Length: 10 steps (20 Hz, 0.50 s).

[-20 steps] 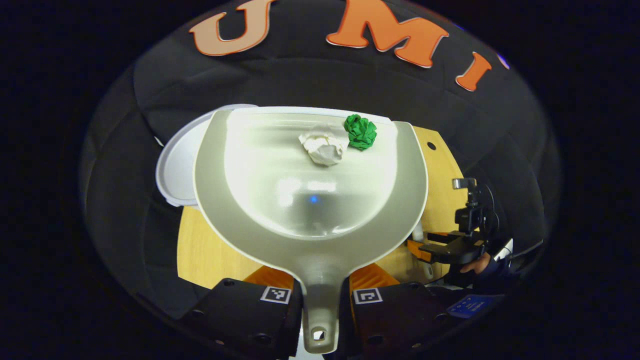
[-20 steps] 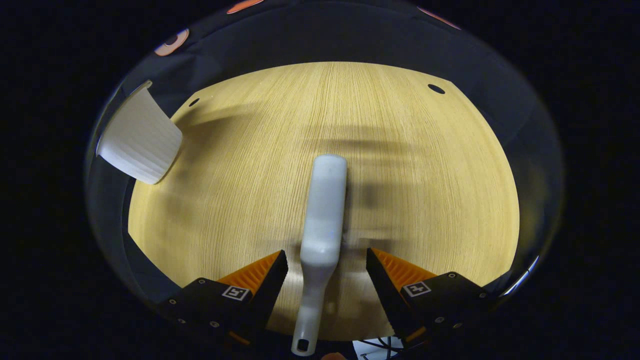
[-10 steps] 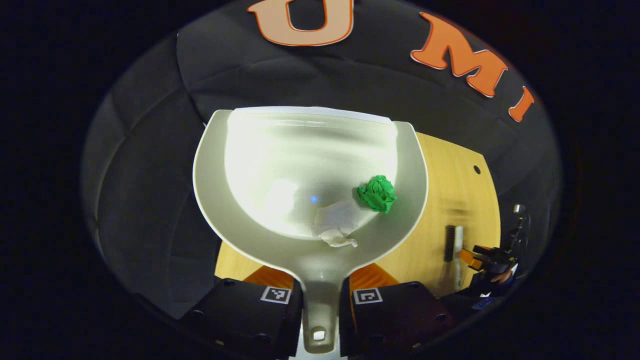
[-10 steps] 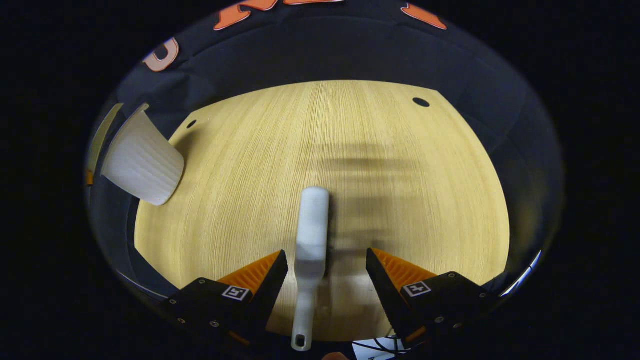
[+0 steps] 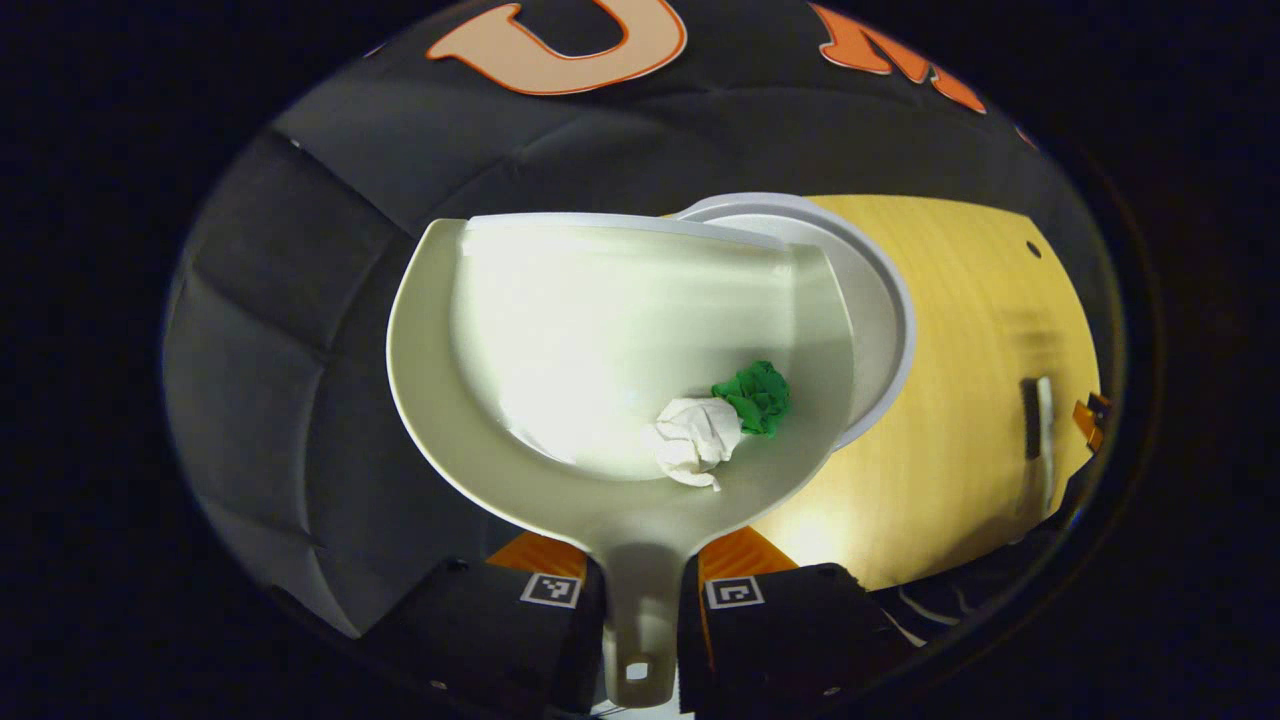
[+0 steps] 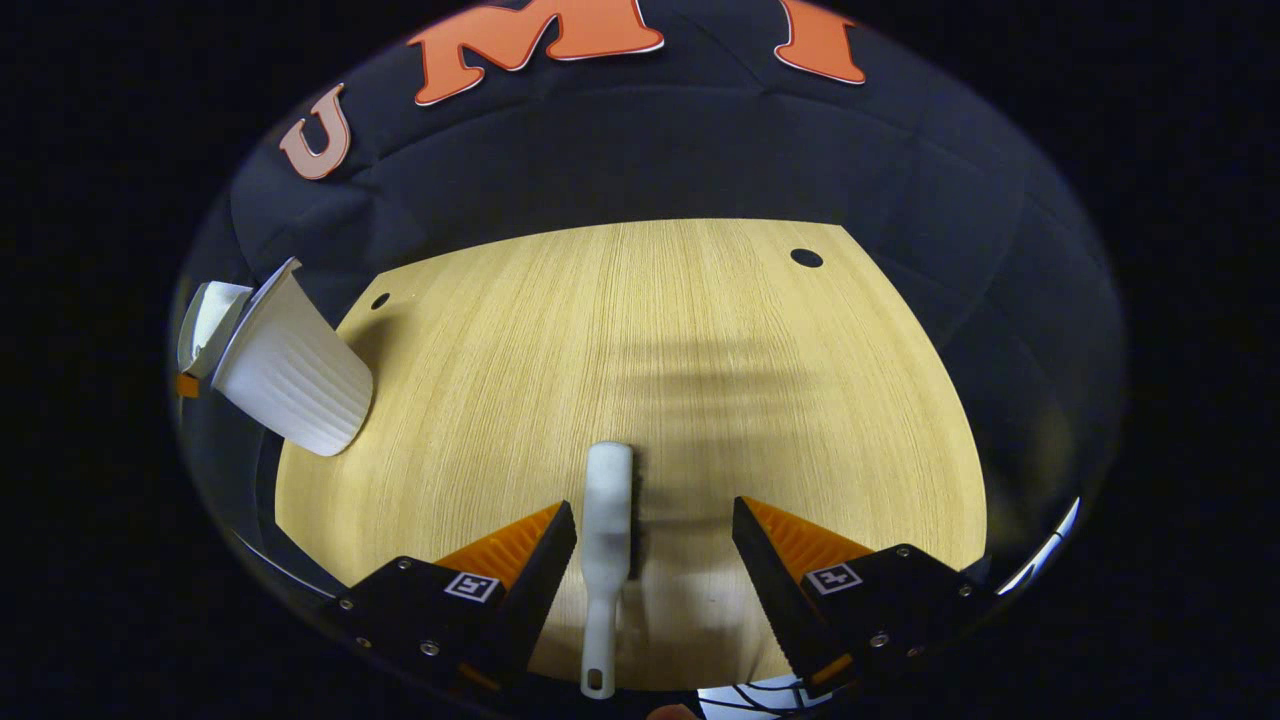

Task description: Pick up the small broom and dustpan from the desktop, sweep the trash into the dustpan with the broom, and then empty the trash into the garbage bin.

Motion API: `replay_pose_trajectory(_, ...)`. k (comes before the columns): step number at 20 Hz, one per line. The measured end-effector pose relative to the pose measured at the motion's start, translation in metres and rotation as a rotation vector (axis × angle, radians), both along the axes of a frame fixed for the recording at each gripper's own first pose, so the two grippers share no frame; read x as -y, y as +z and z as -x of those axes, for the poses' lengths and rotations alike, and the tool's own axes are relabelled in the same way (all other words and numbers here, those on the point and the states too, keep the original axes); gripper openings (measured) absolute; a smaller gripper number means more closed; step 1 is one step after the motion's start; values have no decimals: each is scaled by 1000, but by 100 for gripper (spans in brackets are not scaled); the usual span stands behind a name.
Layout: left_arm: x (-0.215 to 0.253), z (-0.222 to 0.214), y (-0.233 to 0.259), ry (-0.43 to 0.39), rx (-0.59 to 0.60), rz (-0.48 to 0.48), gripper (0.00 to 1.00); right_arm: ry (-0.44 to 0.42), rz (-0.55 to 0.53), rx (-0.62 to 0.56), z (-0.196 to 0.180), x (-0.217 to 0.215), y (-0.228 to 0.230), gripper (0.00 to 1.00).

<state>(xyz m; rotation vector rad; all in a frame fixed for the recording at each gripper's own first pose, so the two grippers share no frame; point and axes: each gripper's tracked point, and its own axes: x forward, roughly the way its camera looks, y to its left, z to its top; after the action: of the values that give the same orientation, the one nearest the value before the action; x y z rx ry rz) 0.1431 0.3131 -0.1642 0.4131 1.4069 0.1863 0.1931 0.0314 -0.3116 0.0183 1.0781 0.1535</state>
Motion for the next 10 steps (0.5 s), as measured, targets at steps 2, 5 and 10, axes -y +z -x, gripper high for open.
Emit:
replay_pose_trajectory(2,-5,-3,5,-68,-32,-77,31,2,33,-11,2,7,-6,95)
replay_pose_trajectory(5,-19,0,13,-153,-68,-173,31,3,57,-22,6,11,-8,95)
replay_pose_trajectory(10,-50,-7,25,-337,-96,-419,31,6,94,-35,8,20,-11,95)
